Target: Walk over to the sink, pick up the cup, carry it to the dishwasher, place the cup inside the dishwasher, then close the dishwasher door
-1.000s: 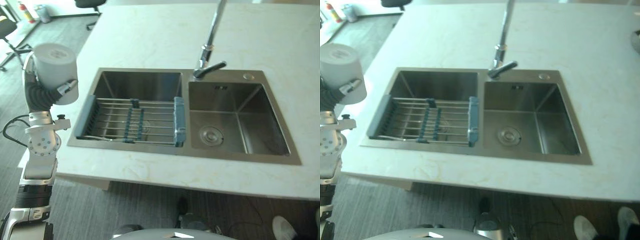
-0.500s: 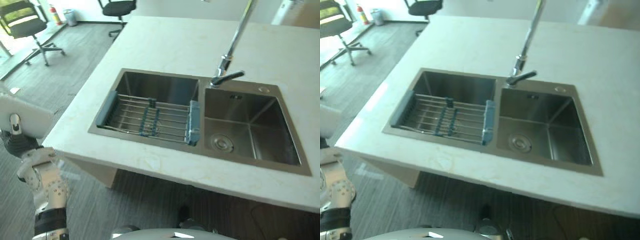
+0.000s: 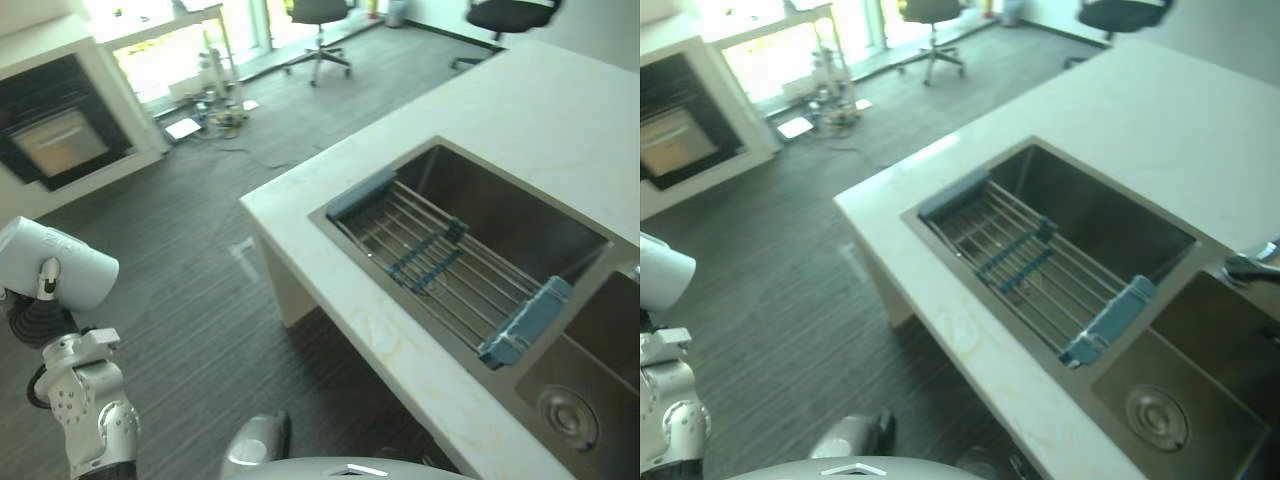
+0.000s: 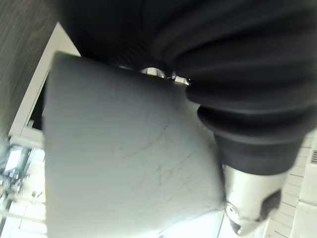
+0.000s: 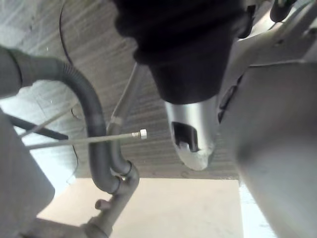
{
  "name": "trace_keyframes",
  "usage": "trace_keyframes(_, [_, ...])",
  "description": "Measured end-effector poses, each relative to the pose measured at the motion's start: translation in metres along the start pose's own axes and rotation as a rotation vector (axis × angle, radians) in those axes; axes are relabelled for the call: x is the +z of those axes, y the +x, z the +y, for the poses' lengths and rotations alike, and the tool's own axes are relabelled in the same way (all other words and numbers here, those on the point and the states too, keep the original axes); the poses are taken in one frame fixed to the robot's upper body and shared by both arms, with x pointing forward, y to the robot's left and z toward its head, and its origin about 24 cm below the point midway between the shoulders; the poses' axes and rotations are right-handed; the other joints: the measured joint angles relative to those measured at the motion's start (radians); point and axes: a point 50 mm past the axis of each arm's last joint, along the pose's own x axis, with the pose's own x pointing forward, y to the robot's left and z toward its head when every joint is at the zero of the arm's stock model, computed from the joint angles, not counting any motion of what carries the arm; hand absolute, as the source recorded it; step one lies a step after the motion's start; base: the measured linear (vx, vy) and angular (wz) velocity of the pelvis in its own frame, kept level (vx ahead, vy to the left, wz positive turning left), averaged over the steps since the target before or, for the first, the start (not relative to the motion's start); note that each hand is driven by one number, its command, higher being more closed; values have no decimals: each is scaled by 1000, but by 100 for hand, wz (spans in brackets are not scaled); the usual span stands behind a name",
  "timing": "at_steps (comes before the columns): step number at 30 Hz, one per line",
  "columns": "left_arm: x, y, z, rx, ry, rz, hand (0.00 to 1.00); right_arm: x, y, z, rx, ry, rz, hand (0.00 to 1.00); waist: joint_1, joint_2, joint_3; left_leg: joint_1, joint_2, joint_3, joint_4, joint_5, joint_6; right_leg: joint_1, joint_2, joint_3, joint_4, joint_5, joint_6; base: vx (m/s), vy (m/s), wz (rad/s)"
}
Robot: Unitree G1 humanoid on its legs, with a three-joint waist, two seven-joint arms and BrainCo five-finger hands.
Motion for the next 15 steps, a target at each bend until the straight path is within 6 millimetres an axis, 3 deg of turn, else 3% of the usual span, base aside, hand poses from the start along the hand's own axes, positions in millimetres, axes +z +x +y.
trace_keyframes(2, [9,-3,1,-47,75,-21,100,3,1,4,-7,-34,-14,0,-1,16,2,-16,0,120,-64,89,54,6,-14,-80,3,4,-12,-180,-48,101])
trace_keyframes(3, [13,-3,0,-67,84,-32,100,3,1,3,-15,-23,-16,0,-1,16,4,-20,3,152,-90,102,61,4,-23,-109,2,10,-19,-169,40,108])
trace_keyframes(5, [28,-1,-4,-142,99,-87,100,6,0,1,-33,-4,-20,0,19,32,11,-44,51,292,-24,-26,177,6,-62,-223,1,60,-3,-156,120,89])
trace_keyframes(8, [29,-2,-8,-199,103,-89,100,10,-2,-5,-55,-73,-13,0,31,23,9,-46,123,311,169,-100,202,19,-135,-297,2,102,26,-107,210,65])
trace_keyframes(9, [28,-5,-8,-217,111,-75,100,14,-4,-10,-68,-88,-28,0,29,55,-10,-40,176,303,209,-50,211,22,-129,-317,26,85,34,-88,227,96])
trace_keyframes(10, [21,-7,-13,-242,101,-45,100,22,-3,-10,-70,-96,-43,0,13,83,-14,-47,126,285,124,-54,183,-16,-115,-271,56,13,32,-105,193,130])
trace_keyframes(11, [16,-8,-18,-261,86,-23,100,23,-2,-8,-63,-98,-42,0,-1,83,-28,-20,93,227,-18,-27,139,-36,-77,-263,57,-17,-5,-126,64,244])
trace_keyframes(12, [11,-4,-32,-315,56,-21,100,15,3,1,-45,-69,-17,0,-60,52,-33,17,44,205,-210,-15,195,-39,-30,-255,-40,36,-92,-76,-29,261])
trace_keyframes(13, [9,-1,-39,-343,43,-21,100,11,5,5,-31,-62,-12,0,-65,28,-20,0,58,283,-140,-51,249,-35,-67,-295,-43,89,-56,-107,-37,263])
trace_keyframes(14, [7,0,-42,-356,34,-17,100,18,7,11,-34,-76,-27,0,-51,25,1,47,151,389,-64,-55,207,-12,-106,-362,8,90,-28,-60,38,201])
trace_keyframes(15, [2,-2,-44,-378,37,16,100,23,3,0,-58,-56,-53,0,-67,40,13,95,151,474,-100,-29,106,36,-132,-414,29,87,-9,-85,117,160])
